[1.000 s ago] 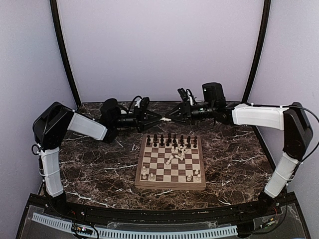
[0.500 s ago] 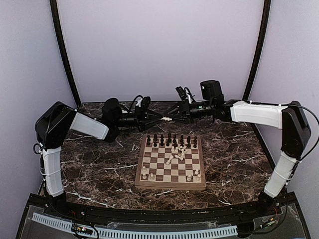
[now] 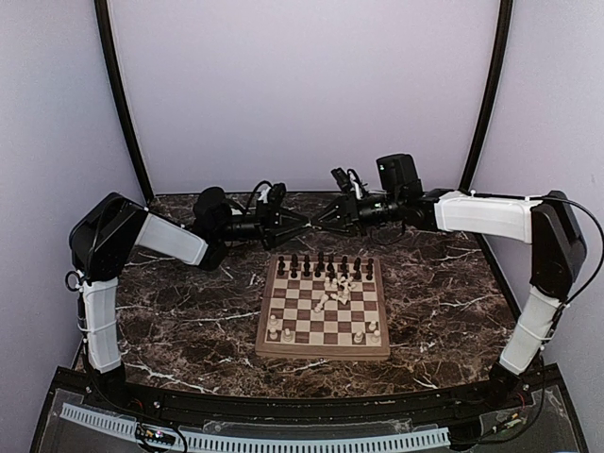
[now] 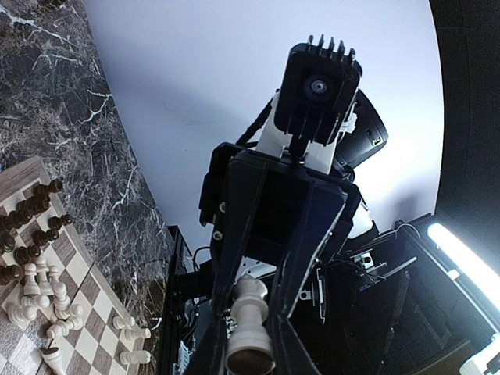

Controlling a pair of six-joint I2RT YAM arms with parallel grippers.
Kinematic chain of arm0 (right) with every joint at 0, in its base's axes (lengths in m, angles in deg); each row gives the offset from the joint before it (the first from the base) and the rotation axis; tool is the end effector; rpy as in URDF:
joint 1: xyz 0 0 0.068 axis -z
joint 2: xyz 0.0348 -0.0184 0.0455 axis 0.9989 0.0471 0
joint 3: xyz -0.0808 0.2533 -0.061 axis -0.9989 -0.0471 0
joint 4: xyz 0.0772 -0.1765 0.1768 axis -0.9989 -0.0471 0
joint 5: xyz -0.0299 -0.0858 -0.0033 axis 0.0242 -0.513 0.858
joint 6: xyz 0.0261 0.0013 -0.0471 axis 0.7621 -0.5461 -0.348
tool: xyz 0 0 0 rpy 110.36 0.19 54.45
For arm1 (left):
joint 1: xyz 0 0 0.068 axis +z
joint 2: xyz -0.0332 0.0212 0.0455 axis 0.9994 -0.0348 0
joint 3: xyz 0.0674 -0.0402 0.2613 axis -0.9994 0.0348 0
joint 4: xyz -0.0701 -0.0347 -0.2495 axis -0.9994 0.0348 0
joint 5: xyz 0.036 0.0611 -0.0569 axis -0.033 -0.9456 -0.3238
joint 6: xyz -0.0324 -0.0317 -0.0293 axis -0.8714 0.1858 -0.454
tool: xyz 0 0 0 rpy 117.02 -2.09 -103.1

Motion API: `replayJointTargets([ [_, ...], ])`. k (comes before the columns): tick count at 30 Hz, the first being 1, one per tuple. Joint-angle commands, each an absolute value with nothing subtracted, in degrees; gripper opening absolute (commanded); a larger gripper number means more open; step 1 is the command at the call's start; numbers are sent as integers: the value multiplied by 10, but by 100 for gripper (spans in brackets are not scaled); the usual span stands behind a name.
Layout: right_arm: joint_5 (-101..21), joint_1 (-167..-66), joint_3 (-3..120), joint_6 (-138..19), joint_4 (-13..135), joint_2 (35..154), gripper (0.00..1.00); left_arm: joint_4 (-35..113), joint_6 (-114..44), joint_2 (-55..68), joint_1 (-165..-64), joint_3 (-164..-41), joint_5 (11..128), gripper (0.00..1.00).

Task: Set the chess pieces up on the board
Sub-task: Pass from the left arm to the right, then place the queen at e1.

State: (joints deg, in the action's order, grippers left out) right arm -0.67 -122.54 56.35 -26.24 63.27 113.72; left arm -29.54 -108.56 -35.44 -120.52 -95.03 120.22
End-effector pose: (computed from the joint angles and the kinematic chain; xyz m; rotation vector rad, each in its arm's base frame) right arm 0.3139 0.2534 0.2754 -0.5119 2.2011 1.5912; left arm 0.3421 -0.2540 0.2186 0.3832 1.8560 -2.1989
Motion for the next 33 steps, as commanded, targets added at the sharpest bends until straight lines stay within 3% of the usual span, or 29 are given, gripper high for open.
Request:
replayJointTargets([
  [1, -8, -1231, 579, -270, 634, 1141, 22, -323, -1088, -352, -1202, -963, 1204, 7],
  [6, -7, -1231, 582, -272, 631, 1142, 25, -320, -1086, -352, -1200, -962, 1201, 7],
  [9, -9, -1231, 583, -275, 626, 1141, 15, -316, -1083, -353, -1200, -963, 1201, 8],
  [15, -57, -1230, 600, -323, 552, 1117, 9, -253, -1035, -337, -1197, -958, 1184, 27],
  [22, -145, -1232, 639, -396, 396, 1077, 9, 12, -859, -244, -1186, -936, 1132, 46],
  [28, -232, -1263, 663, -467, 259, 1052, 8, 157, -745, -170, -1184, -907, 1094, 53],
  [33, -312, -1317, 700, -494, 158, 1066, 8, 324, -628, -111, -1184, -910, 1028, 53],
])
